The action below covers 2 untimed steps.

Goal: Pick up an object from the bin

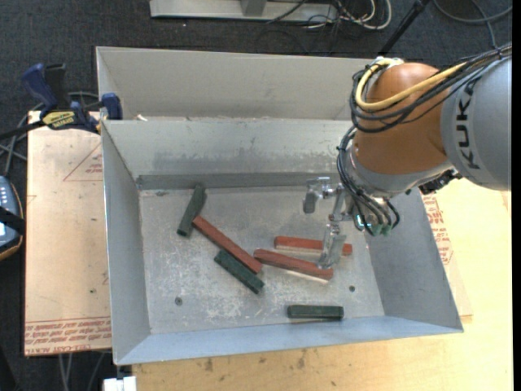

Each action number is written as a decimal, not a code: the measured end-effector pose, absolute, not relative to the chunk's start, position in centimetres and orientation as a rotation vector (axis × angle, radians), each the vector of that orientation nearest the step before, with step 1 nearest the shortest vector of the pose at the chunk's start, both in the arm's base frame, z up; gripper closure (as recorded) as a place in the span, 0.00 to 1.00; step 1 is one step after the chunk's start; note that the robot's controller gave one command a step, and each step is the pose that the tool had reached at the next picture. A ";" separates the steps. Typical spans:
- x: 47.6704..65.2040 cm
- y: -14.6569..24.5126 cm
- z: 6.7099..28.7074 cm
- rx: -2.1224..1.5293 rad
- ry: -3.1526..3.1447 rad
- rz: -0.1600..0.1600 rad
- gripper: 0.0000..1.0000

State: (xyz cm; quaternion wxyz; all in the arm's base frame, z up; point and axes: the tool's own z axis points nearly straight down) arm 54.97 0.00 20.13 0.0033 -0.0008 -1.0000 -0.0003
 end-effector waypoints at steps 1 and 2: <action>55.1 0.0 20.5 -0.003 -3.143 -0.001 0.00; 56.1 -0.7 13.8 0.023 -3.148 -0.001 0.00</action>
Offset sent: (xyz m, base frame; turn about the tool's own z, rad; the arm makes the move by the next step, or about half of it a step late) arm 0.0180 -0.0140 -0.1313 -0.0341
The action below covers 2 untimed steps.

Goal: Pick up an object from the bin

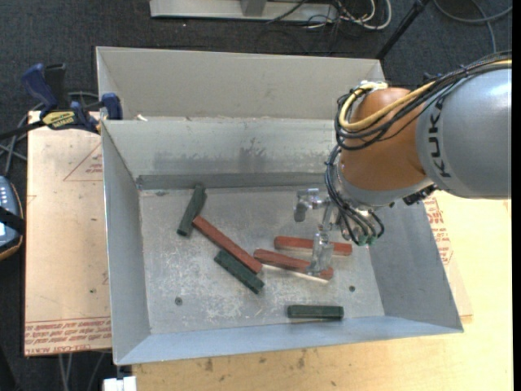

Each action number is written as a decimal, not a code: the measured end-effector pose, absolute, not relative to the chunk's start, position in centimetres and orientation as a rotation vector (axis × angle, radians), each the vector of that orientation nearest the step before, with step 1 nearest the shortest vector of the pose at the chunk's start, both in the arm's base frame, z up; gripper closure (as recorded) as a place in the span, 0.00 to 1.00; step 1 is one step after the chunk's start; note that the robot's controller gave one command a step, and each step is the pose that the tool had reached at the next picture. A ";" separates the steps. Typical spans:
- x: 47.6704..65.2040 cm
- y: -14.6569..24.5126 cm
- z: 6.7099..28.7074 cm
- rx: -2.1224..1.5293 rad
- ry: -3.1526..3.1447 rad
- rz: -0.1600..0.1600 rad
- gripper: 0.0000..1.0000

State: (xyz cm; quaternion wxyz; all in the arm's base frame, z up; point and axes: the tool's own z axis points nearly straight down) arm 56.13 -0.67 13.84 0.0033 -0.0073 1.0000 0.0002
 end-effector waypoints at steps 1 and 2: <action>56.1 -0.9 9.3 -0.013 3.145 0.002 0.00; 55.9 -1.4 13.7 0.030 3.137 0.002 0.00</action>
Offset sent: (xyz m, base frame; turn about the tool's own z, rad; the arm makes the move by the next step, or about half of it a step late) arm -0.0032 -0.0086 -0.0023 0.0352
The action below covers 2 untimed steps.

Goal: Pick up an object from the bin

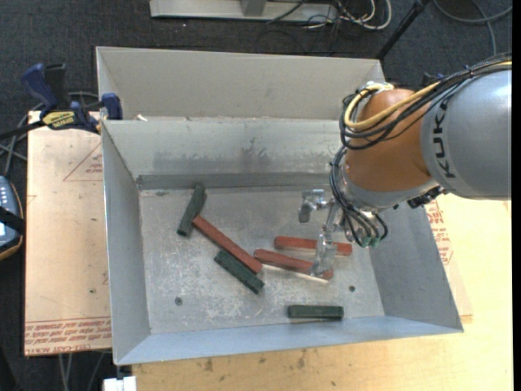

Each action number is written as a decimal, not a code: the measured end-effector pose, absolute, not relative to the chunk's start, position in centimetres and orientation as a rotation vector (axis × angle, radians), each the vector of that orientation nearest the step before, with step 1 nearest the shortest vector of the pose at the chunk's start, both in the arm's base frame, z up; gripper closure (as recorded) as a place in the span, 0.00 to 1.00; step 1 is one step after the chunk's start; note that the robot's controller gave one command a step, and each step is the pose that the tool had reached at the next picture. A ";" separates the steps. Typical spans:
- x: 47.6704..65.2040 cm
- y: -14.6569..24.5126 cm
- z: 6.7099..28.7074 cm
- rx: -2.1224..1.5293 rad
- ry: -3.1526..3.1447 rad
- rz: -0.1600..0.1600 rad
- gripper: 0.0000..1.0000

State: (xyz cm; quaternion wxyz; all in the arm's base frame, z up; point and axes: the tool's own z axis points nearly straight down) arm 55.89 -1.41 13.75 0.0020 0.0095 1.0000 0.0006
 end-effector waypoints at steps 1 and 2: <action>55.3 -1.4 7.3 0.040 3.138 0.002 0.00; 55.9 -0.9 7.0 -0.040 3.137 0.000 1.00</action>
Offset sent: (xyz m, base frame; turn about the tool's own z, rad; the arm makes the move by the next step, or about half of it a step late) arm -0.0009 0.0059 -0.0675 -0.0514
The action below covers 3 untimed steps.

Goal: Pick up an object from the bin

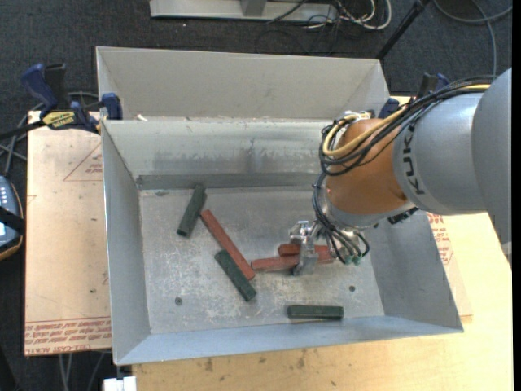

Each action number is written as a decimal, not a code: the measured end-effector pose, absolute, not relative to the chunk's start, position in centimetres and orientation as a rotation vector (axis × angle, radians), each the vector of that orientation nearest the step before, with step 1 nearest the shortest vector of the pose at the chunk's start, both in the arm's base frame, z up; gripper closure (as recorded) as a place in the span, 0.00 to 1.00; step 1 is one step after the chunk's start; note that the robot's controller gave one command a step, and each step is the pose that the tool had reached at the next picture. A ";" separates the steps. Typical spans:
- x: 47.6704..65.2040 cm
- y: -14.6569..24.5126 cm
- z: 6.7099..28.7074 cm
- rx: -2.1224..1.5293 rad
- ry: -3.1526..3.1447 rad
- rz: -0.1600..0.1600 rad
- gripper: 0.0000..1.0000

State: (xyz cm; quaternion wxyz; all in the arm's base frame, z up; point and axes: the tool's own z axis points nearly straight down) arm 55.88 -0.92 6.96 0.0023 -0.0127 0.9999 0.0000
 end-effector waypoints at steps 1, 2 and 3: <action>55.9 -0.8 7.0 -0.046 3.138 0.001 1.00; 55.9 -0.8 7.0 -0.046 3.138 0.001 1.00; 55.8 -0.8 7.4 -0.045 3.143 0.001 1.00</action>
Offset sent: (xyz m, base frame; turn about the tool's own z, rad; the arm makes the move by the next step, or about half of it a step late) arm -0.0001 0.0000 0.0041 0.0000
